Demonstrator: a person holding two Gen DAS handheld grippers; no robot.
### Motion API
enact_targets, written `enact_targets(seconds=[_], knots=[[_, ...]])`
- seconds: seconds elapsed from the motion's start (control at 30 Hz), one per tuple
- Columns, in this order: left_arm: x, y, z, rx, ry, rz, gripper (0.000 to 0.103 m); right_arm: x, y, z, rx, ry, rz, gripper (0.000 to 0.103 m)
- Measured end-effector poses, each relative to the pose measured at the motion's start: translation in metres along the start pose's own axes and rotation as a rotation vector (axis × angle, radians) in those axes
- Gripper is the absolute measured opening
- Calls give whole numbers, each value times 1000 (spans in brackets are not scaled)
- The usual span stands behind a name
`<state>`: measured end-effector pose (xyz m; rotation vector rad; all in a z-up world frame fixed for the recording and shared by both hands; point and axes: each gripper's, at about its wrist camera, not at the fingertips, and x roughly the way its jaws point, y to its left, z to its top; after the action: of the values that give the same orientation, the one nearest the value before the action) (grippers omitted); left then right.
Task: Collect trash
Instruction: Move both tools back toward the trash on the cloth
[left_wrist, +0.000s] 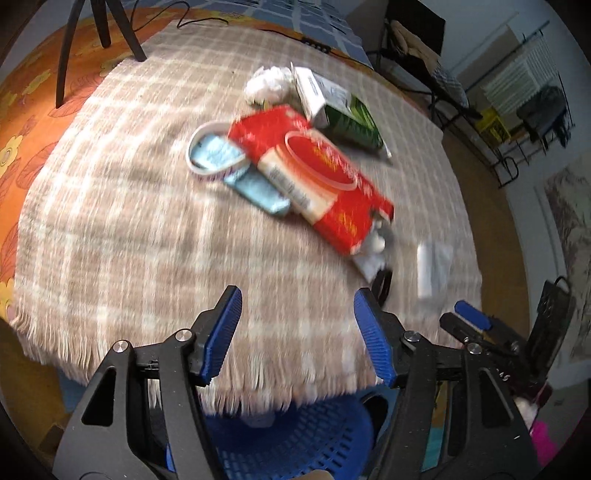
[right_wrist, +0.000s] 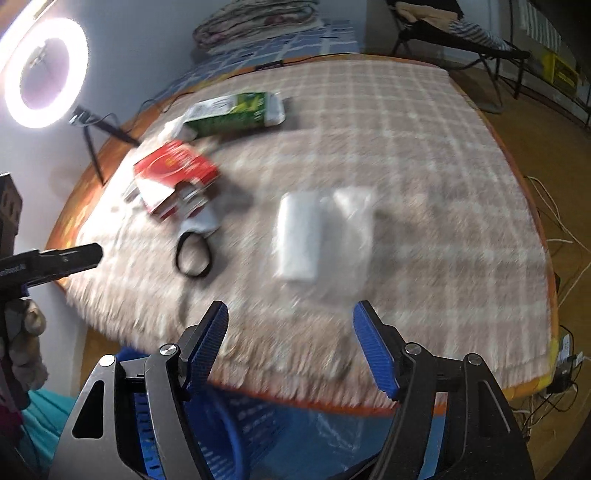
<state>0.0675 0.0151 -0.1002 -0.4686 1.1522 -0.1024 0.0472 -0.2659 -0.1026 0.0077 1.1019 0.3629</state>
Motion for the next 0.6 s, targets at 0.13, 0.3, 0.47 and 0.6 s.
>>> enact_targets(seconds=[0.13, 0.3, 0.47, 0.6], knots=[[-1, 7, 24, -36, -36, 14, 65, 7, -10, 11, 5, 3, -20, 70], [-1, 20, 71, -58, -92, 50, 65, 17, -19, 22, 28, 23, -14, 70], [14, 31, 116, -76, -123, 71, 65, 27, -19, 31, 23, 45, -15, 70], [34, 35, 144, -86, -116, 57, 65, 38, -18, 39, 29, 66, -2, 70]])
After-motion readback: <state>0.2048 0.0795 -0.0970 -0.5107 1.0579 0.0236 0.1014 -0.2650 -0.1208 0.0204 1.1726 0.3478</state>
